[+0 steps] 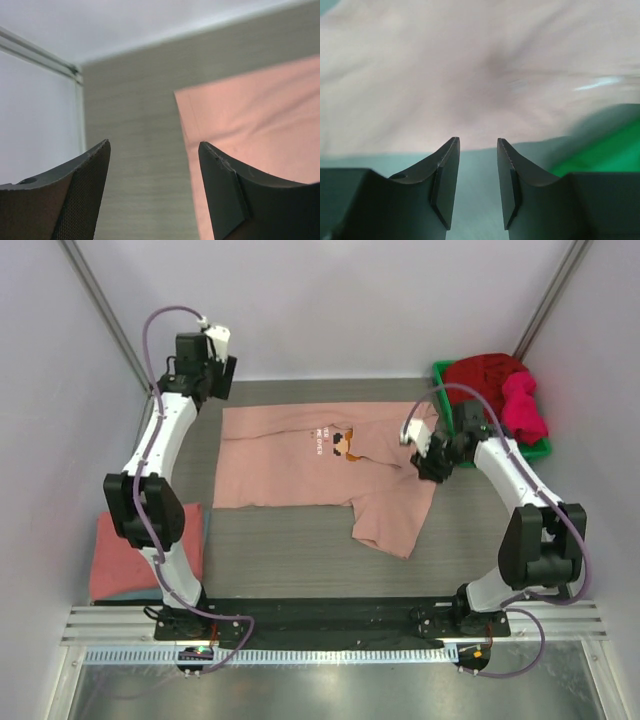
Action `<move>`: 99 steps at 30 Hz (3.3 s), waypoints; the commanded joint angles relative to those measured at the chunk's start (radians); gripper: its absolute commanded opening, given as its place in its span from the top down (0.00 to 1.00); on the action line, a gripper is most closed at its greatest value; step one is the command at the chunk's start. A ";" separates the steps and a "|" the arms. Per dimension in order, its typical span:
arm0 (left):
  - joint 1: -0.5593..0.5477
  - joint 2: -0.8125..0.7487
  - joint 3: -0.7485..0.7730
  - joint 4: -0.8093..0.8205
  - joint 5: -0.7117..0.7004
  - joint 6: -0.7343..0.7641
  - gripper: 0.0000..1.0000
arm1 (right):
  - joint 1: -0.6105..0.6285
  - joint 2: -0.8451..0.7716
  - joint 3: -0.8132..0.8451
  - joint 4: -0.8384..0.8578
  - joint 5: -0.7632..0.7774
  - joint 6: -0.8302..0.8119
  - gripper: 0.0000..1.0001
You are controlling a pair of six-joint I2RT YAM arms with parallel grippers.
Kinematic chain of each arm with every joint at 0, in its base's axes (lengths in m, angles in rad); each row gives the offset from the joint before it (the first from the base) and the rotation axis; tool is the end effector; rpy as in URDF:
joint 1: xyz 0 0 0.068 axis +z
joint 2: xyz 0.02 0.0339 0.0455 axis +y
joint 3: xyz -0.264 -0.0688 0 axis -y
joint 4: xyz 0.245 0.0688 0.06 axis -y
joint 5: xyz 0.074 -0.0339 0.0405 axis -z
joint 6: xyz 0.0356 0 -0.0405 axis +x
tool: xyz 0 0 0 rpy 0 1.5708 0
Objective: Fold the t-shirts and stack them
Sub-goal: Fold the tshirt
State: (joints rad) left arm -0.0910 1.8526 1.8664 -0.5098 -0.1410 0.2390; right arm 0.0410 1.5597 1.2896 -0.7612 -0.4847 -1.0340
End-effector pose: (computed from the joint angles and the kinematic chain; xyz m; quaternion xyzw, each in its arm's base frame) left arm 0.4323 -0.0344 0.3785 0.1052 0.8512 0.0981 0.5048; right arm 0.3224 0.0298 0.2794 -0.5340 0.7710 0.0801 0.3376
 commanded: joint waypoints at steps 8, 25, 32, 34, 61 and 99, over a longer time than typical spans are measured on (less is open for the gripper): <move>0.000 0.039 -0.239 -0.140 0.138 -0.148 0.36 | 0.112 -0.435 -0.581 -0.087 -0.089 -0.567 0.59; 0.051 0.019 -0.286 -0.285 0.264 -0.156 0.38 | 0.306 -0.403 -0.598 -0.090 -0.031 -0.598 0.64; 0.063 -0.013 -0.293 -0.273 0.232 -0.139 0.39 | 0.307 -0.409 -0.598 -0.233 -0.046 -0.708 0.62; 0.063 -0.015 -0.289 -0.274 0.218 -0.132 0.39 | 0.309 -0.400 -0.604 -0.236 -0.048 -0.722 0.61; 0.116 -0.058 -0.409 -0.341 0.277 -0.135 0.36 | 0.375 -0.262 -0.673 -0.086 0.054 -0.715 0.89; 0.151 0.161 -0.493 -0.486 0.308 -0.078 0.63 | 0.422 -0.325 -0.642 0.003 0.093 -0.449 0.99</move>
State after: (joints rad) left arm 0.0536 1.9945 1.3804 -1.0279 0.1501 0.1429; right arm 0.4538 1.2354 0.6296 -0.7696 -0.3950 -1.4990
